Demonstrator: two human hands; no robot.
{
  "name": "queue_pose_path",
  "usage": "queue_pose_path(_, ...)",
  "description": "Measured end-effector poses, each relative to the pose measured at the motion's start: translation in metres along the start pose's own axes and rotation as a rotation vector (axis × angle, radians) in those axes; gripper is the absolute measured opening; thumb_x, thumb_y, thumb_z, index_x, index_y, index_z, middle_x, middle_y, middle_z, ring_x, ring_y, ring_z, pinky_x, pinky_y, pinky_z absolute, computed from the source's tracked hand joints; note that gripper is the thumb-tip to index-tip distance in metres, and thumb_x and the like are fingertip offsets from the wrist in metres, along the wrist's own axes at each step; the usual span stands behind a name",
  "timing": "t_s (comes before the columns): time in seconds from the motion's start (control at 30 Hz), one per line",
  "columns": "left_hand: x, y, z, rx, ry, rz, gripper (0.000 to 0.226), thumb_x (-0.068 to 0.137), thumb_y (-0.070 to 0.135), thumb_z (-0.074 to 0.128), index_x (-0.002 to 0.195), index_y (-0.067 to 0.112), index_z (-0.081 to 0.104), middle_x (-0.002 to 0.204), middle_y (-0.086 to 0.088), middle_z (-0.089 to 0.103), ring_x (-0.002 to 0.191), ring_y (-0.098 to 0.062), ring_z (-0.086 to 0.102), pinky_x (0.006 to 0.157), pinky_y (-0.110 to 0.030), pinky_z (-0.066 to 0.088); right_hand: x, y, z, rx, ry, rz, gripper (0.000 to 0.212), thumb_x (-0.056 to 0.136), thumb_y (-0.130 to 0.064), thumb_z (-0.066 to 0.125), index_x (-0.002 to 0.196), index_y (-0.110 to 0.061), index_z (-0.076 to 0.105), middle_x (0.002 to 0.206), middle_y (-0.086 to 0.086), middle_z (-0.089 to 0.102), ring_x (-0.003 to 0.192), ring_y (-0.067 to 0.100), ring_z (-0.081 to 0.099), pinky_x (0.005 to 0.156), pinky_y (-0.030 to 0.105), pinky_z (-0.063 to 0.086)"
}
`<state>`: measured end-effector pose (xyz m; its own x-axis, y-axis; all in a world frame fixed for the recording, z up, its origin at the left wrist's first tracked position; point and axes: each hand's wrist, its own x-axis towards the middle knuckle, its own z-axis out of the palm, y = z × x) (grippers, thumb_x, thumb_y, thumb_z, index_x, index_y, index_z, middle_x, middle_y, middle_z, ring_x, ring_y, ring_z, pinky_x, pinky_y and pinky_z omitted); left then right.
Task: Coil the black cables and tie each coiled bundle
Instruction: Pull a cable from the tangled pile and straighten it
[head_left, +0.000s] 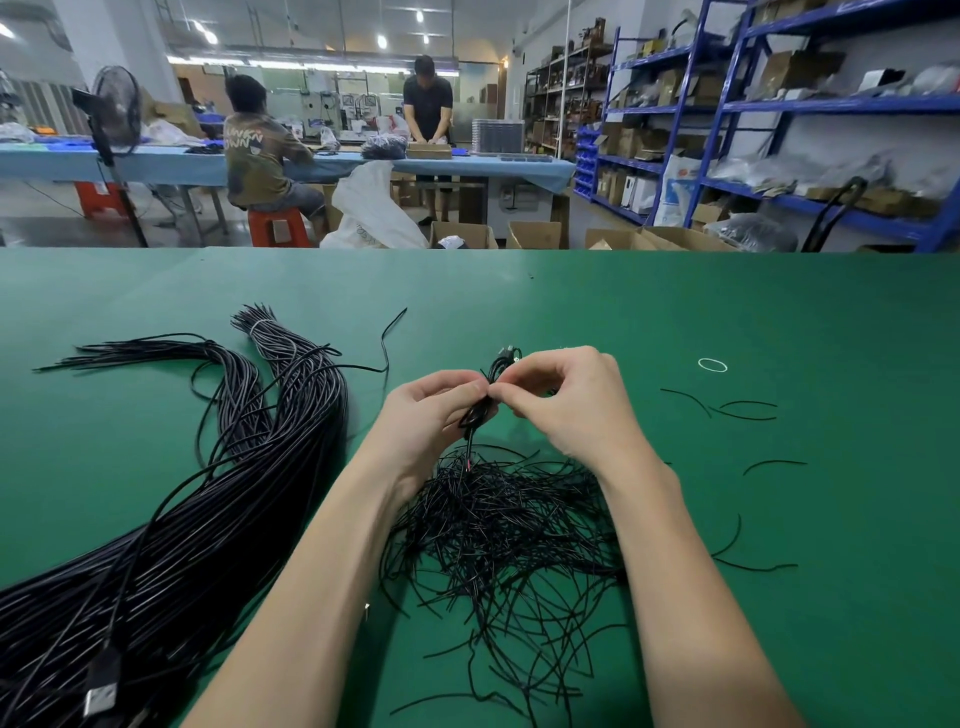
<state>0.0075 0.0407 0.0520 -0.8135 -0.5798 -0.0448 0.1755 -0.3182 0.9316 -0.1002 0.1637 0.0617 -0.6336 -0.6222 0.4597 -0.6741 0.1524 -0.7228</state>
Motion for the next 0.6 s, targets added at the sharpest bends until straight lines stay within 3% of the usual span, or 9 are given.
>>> queue_pose_path(0.13,0.002,-0.001,0.000,0.033,0.011,-0.006,0.009,0.087,-0.002,0.068,0.093,0.004,0.072,0.095,-0.016,0.072,0.086,-0.023,0.070,0.083,-0.023,0.059,0.001,0.004,0.004,-0.026,0.049,-0.034,0.007,0.084,-0.022,0.082,0.077,-0.022,0.080,0.062,-0.018,0.070,0.065,-0.001,0.067,0.067,0.007,0.045)
queue_pose_path(0.23,0.002,0.002,0.000,-0.037,-0.009,-0.075,0.012,0.085,-0.002,0.068,0.093,0.008,0.072,0.088,-0.011,0.075,0.080,-0.017,0.071,0.078,-0.022,0.058,-0.001,0.005,0.002,0.003,0.073,-0.110,0.006,0.085,-0.018,0.081,0.080,-0.020,0.080,0.069,-0.018,0.072,0.071,0.001,0.067,0.066,0.007,0.045)
queue_pose_path(0.37,0.001,0.006,-0.007,-0.129,-0.122,-0.295,0.025,0.075,0.019,0.077,0.097,0.010,0.070,0.086,-0.007,0.074,0.078,-0.016,0.071,0.082,-0.027,0.054,-0.004,0.003,0.000,0.154,0.092,-0.133,0.008,0.084,-0.012,0.083,0.081,-0.019,0.080,0.074,-0.014,0.074,0.072,0.000,0.068,0.061,0.007,0.047)
queue_pose_path(0.5,-0.001,0.009,-0.010,-0.108,-0.167,-0.376,0.031,0.067,0.027,0.082,0.093,0.013,0.071,0.081,-0.001,0.068,0.061,-0.012,0.060,0.069,-0.024,0.038,-0.005,0.003,-0.003,0.205,0.036,-0.116,0.009,0.083,-0.015,0.084,0.081,-0.023,0.080,0.076,-0.013,0.076,0.075,0.004,0.071,0.064,0.020,0.056)
queue_pose_path(0.6,-0.002,0.009,-0.010,-0.100,-0.175,-0.366,0.019,0.062,0.024,0.083,0.079,0.014,0.078,0.081,-0.001,0.070,0.067,-0.012,0.058,0.070,-0.024,0.040,-0.006,0.003,-0.006,0.205,-0.002,-0.121,0.011,0.082,-0.017,0.085,0.080,-0.026,0.080,0.076,-0.013,0.076,0.074,0.006,0.072,0.068,0.029,0.061)
